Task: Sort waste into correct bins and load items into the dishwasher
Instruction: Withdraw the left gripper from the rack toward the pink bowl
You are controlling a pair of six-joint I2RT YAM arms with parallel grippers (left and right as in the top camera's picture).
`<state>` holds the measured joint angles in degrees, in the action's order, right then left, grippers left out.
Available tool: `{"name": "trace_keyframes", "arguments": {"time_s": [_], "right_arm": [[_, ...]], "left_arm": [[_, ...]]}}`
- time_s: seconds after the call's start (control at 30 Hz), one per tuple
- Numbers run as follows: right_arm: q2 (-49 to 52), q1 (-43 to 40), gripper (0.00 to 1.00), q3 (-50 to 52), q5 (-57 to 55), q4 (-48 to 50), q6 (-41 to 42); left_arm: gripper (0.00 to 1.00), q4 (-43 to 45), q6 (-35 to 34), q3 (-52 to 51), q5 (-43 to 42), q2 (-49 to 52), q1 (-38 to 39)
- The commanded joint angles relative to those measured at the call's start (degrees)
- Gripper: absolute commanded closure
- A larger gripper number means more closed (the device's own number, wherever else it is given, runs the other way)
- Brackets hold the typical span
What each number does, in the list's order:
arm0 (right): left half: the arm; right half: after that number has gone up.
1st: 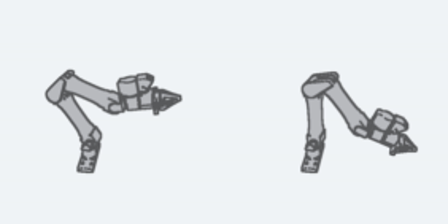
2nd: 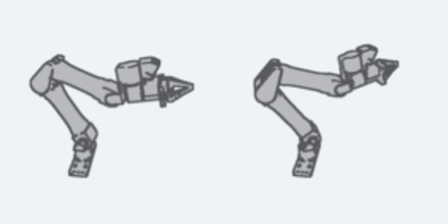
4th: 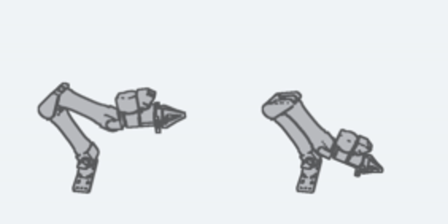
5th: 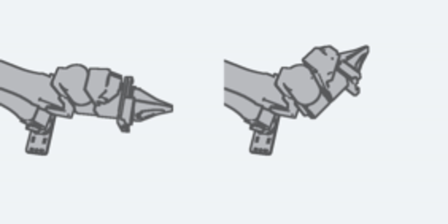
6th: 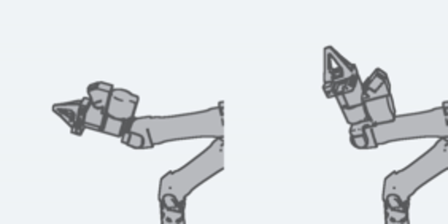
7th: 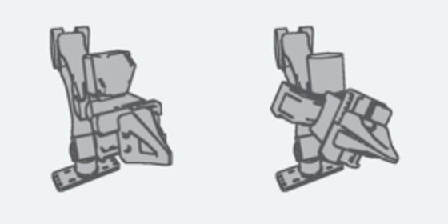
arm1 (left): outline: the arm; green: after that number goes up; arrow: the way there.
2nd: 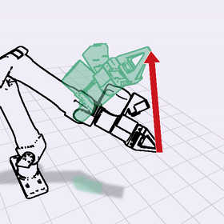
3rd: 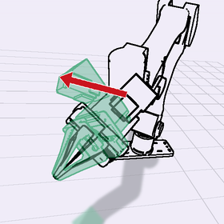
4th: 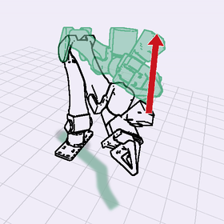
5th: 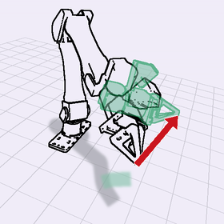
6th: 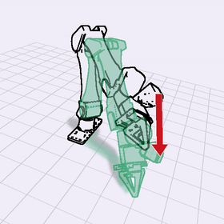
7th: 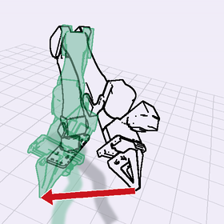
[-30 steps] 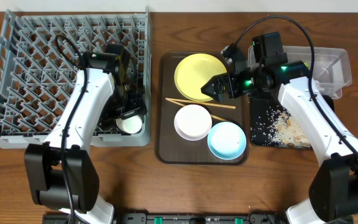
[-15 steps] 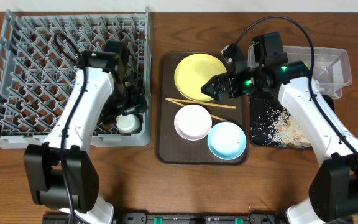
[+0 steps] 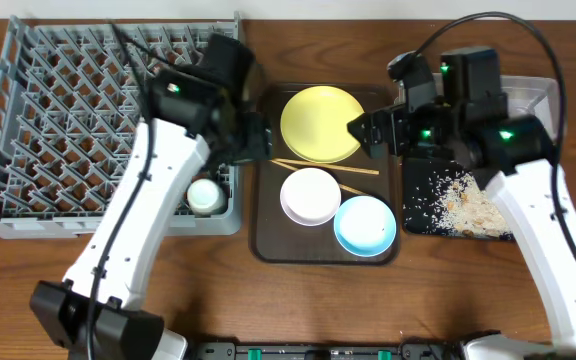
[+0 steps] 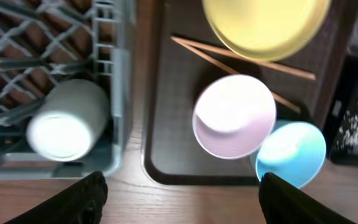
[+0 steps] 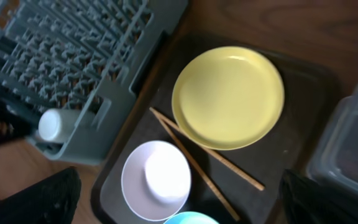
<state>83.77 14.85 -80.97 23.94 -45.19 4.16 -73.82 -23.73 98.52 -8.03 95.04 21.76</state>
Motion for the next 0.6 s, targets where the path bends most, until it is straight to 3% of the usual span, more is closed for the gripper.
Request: {"name": "trace_keyframes", "arguments": {"time_s": [0.0,0.37,0.57], "right_arm": [[1.2,0.2,0.01,-0.2,-2.7,-0.3,3.2],[-2.1,-3.6,0.01,-0.8,-3.7,-0.7,5.0],[-7.3,-7.8,0.01,-0.8,-12.3,-2.8,10.9]], "left_arm": [[0.21,0.3,0.5,0.1,0.7,0.4,1.4],[0.21,3.3,0.6,-3.3,0.8,0.5,4.1],[0.21,8.0,0.9,-7.1,0.8,0.9,4.1]]}}
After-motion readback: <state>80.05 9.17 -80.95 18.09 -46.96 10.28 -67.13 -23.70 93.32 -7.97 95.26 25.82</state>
